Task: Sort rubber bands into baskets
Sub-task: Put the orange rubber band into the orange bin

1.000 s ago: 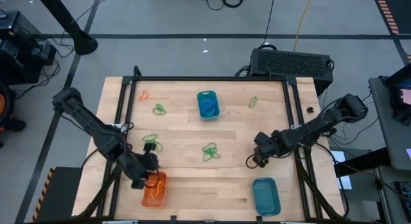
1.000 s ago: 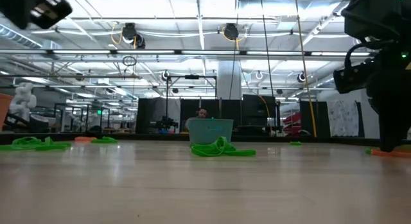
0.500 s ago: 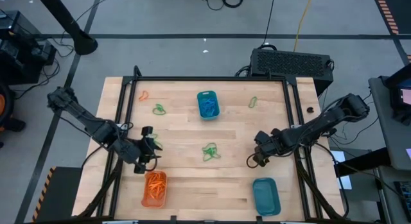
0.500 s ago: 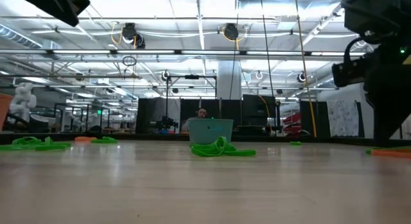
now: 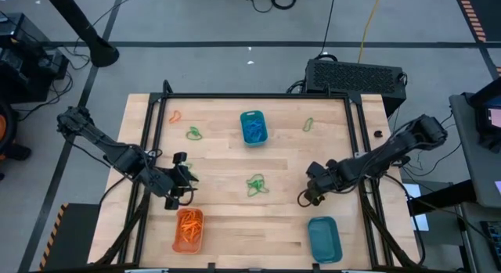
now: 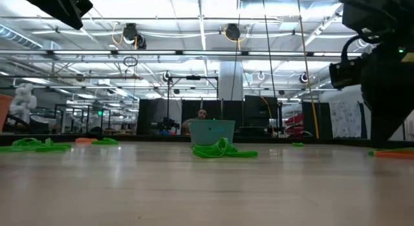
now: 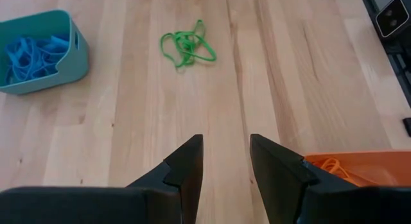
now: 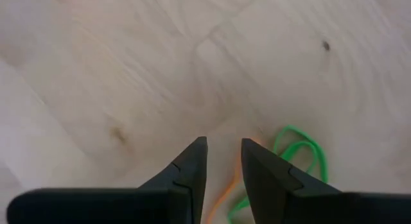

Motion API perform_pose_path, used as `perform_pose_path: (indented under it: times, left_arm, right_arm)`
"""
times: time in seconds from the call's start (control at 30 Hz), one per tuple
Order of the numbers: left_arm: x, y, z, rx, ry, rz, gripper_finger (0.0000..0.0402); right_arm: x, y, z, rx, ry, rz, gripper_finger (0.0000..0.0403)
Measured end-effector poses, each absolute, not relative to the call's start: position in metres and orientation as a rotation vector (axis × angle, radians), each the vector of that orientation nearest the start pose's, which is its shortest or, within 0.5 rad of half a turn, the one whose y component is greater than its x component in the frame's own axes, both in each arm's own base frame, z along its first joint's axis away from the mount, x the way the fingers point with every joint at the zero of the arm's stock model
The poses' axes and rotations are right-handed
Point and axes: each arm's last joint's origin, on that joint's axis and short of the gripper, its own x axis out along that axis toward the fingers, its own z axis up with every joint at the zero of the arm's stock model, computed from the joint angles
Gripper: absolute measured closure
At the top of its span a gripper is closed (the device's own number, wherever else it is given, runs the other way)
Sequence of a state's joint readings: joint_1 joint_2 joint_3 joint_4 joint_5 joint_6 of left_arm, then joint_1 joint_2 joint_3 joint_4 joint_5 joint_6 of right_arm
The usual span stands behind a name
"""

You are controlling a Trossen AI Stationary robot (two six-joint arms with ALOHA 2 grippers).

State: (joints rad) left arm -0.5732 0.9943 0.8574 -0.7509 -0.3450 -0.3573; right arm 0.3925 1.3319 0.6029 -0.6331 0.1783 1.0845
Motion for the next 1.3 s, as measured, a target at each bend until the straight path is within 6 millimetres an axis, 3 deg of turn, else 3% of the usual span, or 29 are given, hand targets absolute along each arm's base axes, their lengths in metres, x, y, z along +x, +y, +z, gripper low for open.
perform_pose_path:
  times: [0.43,0.63,0.77,0.9,1.03,1.17,1.3]
  left_arm:
    - [0.162,-0.093,0.277,0.054,0.82,-0.075,0.0265]
    - [0.162,-0.093,0.277,0.055,0.82,-0.076,0.0265]
    - [0.163,-0.093,0.278,0.068,0.801,-0.046,0.0265]
    - [0.165,-0.096,0.277,0.112,0.72,-0.006,0.0265]
    - [0.173,-0.102,0.259,0.17,0.574,-0.025,0.0265]
    - [0.18,-0.106,0.241,0.159,0.384,-0.063,0.0265]
    - [0.185,-0.103,0.236,0.078,0.149,-0.05,0.0265]
  right_arm:
    - [0.188,0.078,0.131,0.5,1.307,-0.563,0.0318]
    - [0.188,0.078,0.13,0.486,1.342,-0.52,0.0389]
    - [0.189,0.081,0.132,0.464,1.31,-0.497,0.04]
    - [0.2,0.089,0.151,0.424,1.224,-0.429,0.0402]
    - [0.22,0.103,0.184,0.391,1.067,-0.322,0.0402]
    - [0.239,0.121,0.22,0.333,0.874,-0.207,0.0403]
    - [0.252,0.132,0.246,0.27,0.731,-0.095,0.0403]
